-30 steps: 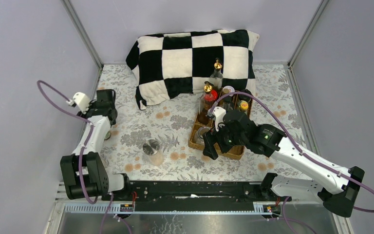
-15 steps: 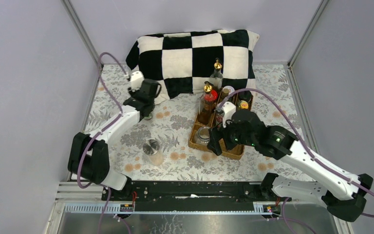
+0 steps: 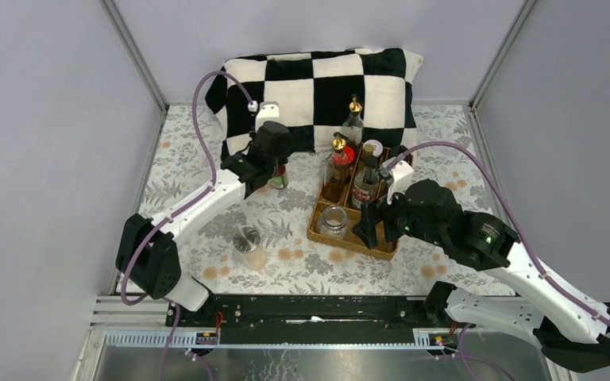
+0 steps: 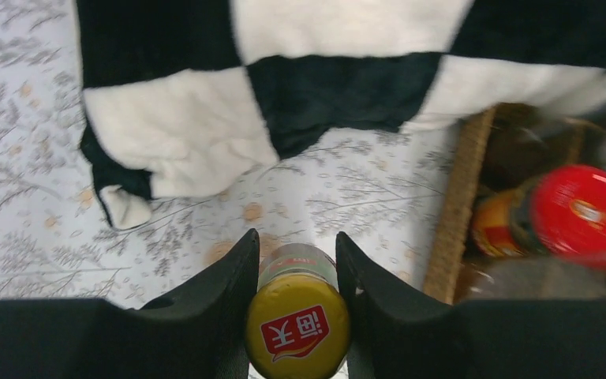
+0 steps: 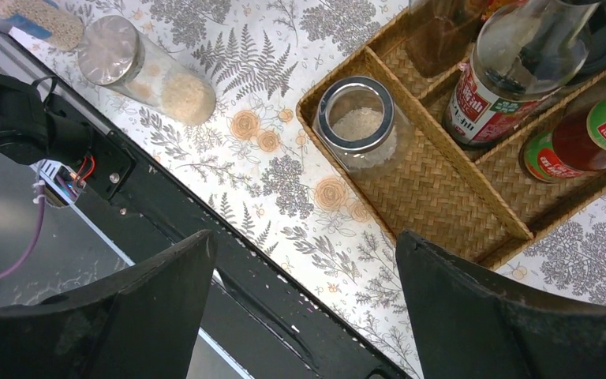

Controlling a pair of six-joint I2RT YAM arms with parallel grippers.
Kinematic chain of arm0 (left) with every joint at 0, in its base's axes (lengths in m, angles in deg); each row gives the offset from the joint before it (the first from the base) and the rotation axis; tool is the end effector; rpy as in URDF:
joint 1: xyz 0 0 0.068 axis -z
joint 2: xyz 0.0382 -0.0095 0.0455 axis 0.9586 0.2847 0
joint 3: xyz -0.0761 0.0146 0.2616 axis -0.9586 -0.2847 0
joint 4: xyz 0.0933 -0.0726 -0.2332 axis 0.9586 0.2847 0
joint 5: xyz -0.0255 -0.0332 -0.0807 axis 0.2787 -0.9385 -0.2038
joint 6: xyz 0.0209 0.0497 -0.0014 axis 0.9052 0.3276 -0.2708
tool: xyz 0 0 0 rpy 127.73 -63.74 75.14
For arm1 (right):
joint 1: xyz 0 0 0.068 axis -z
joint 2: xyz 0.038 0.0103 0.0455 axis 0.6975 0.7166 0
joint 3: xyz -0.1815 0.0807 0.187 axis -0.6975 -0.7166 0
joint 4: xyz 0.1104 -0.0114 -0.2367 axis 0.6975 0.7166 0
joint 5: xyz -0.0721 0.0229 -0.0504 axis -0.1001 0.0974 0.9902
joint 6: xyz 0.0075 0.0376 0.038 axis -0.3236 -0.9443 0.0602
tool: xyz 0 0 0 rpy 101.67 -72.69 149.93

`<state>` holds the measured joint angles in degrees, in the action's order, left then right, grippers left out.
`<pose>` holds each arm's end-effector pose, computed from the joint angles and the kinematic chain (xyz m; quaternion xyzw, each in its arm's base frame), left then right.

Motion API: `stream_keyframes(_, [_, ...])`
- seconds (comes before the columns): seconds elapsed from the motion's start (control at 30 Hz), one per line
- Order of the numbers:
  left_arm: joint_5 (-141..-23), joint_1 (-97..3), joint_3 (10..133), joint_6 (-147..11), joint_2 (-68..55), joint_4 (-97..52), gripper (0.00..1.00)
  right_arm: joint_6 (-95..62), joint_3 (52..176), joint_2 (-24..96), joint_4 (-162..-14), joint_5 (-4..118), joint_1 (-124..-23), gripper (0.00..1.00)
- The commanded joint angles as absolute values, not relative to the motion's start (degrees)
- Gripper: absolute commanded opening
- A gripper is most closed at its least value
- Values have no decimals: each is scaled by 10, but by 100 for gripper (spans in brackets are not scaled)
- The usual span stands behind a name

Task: Organize the condiment bottles
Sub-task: Place the bottle in the storage box.

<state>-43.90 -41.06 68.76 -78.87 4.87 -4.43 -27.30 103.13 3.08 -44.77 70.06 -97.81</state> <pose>0.3015 -0.1703 0.3031 -0.0483 0.8580 -0.0080 0.5113 0.0973 0.1262 0.3872 -0.2392 0.8184 0.2692 0.4477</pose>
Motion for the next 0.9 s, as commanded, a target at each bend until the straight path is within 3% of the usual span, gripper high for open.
stream_keyframes(0.0, [-477, -372, 753, -745, 10, -101, 17, -275, 1053, 27, -437, 721, -979, 91])
stream_keyframes(0.27, [-512, -303, 802, -733, 25, -99, 17, -277, 1046, 14, -435, 725, -979, 91])
stream_keyframes(0.6, [-455, -164, 914, -687, 63, -58, 16, -282, 1075, -19, -400, 803, -979, 90])
stream_keyframes(0.87, [-498, -139, 951, -692, 90, -60, 17, -288, 1083, -40, -379, 814, -979, 91])
